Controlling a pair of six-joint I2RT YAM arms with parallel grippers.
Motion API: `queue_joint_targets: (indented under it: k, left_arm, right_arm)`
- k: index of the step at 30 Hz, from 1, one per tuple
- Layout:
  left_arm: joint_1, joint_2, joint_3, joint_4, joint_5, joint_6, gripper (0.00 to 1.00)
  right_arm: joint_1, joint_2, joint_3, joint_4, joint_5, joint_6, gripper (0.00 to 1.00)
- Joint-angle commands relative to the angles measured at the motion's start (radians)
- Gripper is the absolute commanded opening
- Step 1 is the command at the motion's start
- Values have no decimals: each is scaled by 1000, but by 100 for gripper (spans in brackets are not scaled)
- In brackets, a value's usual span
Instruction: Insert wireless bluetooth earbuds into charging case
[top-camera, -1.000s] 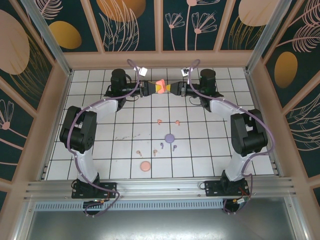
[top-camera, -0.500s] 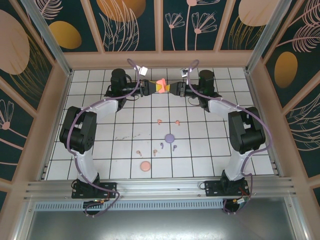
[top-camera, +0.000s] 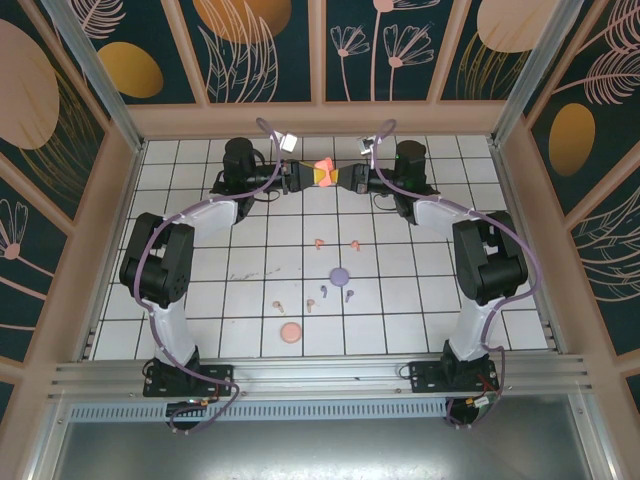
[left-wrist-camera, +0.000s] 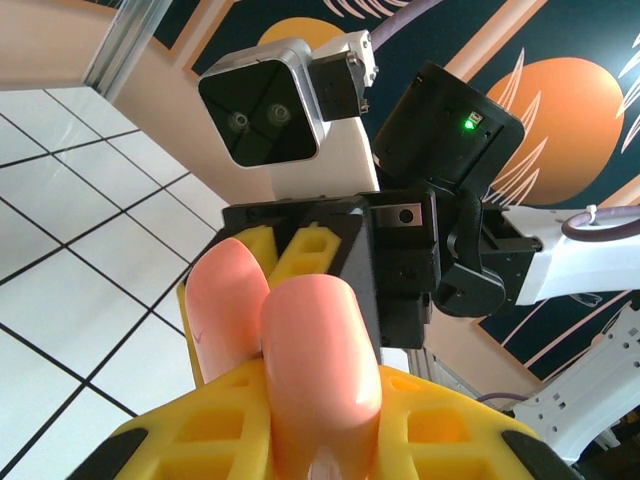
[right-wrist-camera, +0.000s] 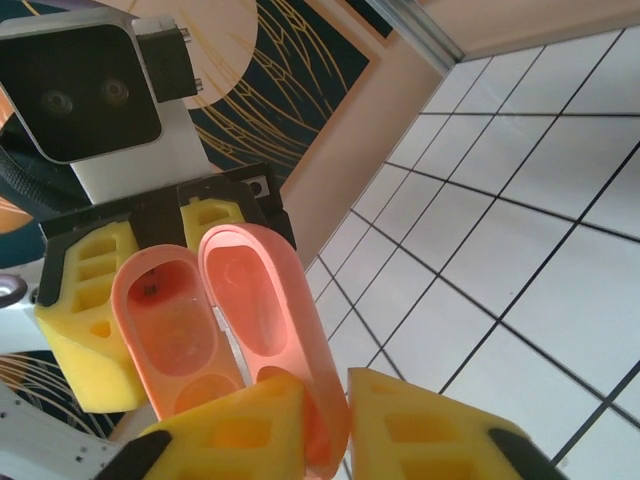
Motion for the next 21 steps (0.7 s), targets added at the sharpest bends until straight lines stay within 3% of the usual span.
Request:
queue_joint_targets:
  k: [1,3,6,7,11,13,16,21]
  left_arm:
    - [-7,-19,-6,48,-2,0,0]
    - [-7,-16,-8,47,-6,1,0]
    - [-7,-12,-12,38,-26,11,0]
    - [-8,-10,-13,27,-38,18,5]
    - [-7,-14,5,-72,-100,103,47]
    - [-6,-16,40,-176,-134,183,59]
    - [-2,-14,105,-336,-173,301,70]
    - [2,3,215,-570,-207,460,80]
  right_arm:
    - [11,13,21,71,-35,18,7]
    - [11,11,22,69,-29,20,0]
    - [9,9,26,50,-13,16,0]
    - [10,9,31,32,-5,10,0]
    - [6,12,76,-135,63,-74,0]
    - [-4,15,108,-246,106,-133,0]
    - [-30,17,151,-396,163,-225,0]
    - [-75,30,226,-585,209,-364,0]
